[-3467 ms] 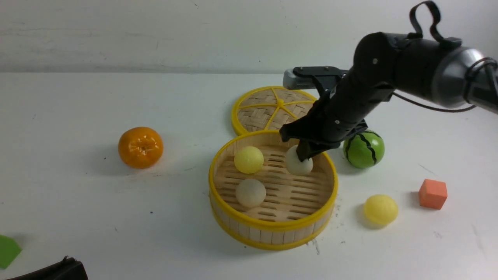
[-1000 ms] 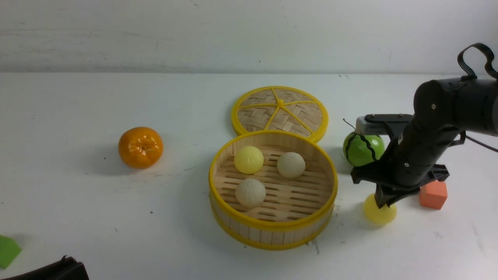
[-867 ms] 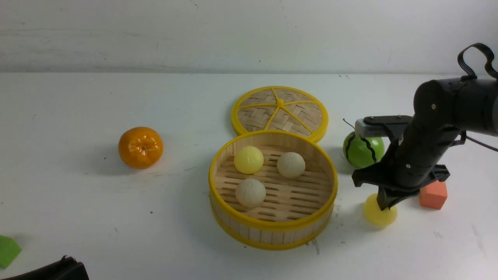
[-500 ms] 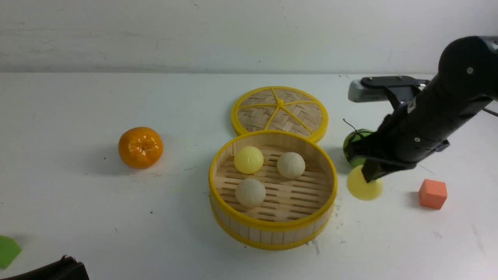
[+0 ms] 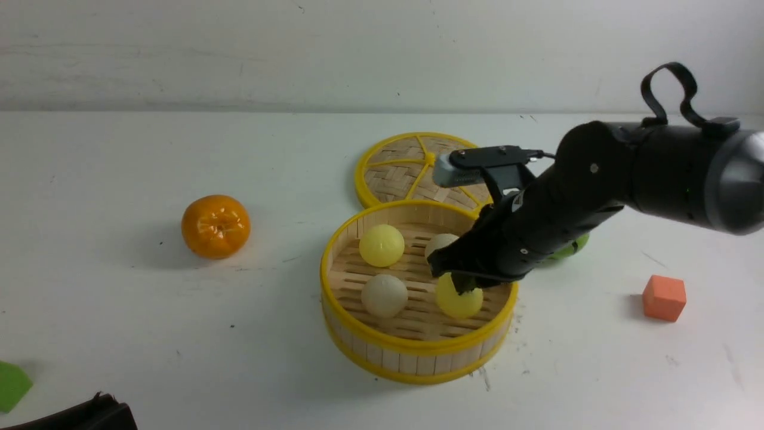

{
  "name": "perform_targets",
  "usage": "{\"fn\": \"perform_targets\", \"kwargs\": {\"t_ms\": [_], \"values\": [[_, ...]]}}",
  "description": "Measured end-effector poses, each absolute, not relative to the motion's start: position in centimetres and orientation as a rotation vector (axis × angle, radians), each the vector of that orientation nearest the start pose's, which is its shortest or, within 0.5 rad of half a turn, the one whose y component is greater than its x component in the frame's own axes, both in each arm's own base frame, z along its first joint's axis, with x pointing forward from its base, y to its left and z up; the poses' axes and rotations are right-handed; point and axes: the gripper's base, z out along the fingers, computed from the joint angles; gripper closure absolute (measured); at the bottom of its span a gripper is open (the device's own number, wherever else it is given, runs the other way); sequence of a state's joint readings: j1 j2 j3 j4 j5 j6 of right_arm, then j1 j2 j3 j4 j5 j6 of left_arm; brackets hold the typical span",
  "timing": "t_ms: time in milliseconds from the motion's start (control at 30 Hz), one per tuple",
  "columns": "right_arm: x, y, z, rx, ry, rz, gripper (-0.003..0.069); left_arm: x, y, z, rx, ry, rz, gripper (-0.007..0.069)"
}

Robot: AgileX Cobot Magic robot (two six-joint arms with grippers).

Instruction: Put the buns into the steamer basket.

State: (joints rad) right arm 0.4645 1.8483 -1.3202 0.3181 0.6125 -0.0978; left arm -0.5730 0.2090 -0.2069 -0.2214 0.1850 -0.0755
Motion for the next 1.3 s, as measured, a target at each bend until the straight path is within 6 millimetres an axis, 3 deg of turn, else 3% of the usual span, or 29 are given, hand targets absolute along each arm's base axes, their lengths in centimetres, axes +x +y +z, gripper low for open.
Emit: {"fn": "perform_targets", "kwargs": {"t_ms": [67,100,267,367,433,467,533,600,633,667,700,900,1100,1300], "values": [[34.8,19.4,21.5,-0.456,2.621,0.46,0.0534,5.7,-4.1,25.4,0.27,1.691,-0.685,0.0512],[34.8,19.5,21.3,-0.453,2.625,0.463,0.0462,5.7,-4.1,25.4,0.27,1.691,-0.685,0.0512],[34.6,19.4,22.1,-0.454,2.606,0.469,0.0258,5.7,-4.1,25.4,0.27,1.691,-0.685,0.0509],[33.5,18.9,24.9,-0.478,2.57,0.478,0.0193,5.7,-4.1,25.4,0.27,1.691,-0.685,0.0504],[31.9,18.1,27.7,-0.506,2.553,0.479,0.0191,5.7,-4.1,25.4,0.27,1.691,-0.685,0.0502],[31.6,18.0,28.0,-0.507,2.564,0.48,0.0193,5.7,-4.1,25.4,0.27,1.691,-0.685,0.0501],[29.0,16.6,31.3,-0.499,2.584,0.457,0.0239,5.7,-4.1,25.4,0.27,1.691,-0.685,0.0501],[27.6,15.6,32.6,-0.467,2.614,0.436,0.028,5.7,-4.1,25.4,0.27,1.691,-0.685,0.0498],[25.4,14.2,34.1,-0.428,2.637,0.392,0.0357,5.7,-4.1,25.4,0.27,1.691,-0.685,0.0496],[24.4,13.6,34.6,-0.39,2.646,0.379,0.0386,5.7,-4.1,25.4,0.27,1.691,-0.685,0.0496],[23.0,12.6,35.0,-0.352,2.656,0.359,0.0465,5.7,-4.1,25.4,0.27,1.691,-0.685,0.0494],[17.8,9.5,35.7,-0.25,2.601,0.349,0.067,5.7,-4.1,25.4,0.27,1.691,-0.685,0.0491],[15.0,8.1,36.2,-0.229,2.576,0.367,0.0679,5.7,-4.1,25.4,0.27,1.691,-0.685,0.0491],[14.0,7.7,36.6,-0.232,2.578,0.367,0.0679,5.7,-4.1,25.4,0.27,1.691,-0.685,0.0491]]}}
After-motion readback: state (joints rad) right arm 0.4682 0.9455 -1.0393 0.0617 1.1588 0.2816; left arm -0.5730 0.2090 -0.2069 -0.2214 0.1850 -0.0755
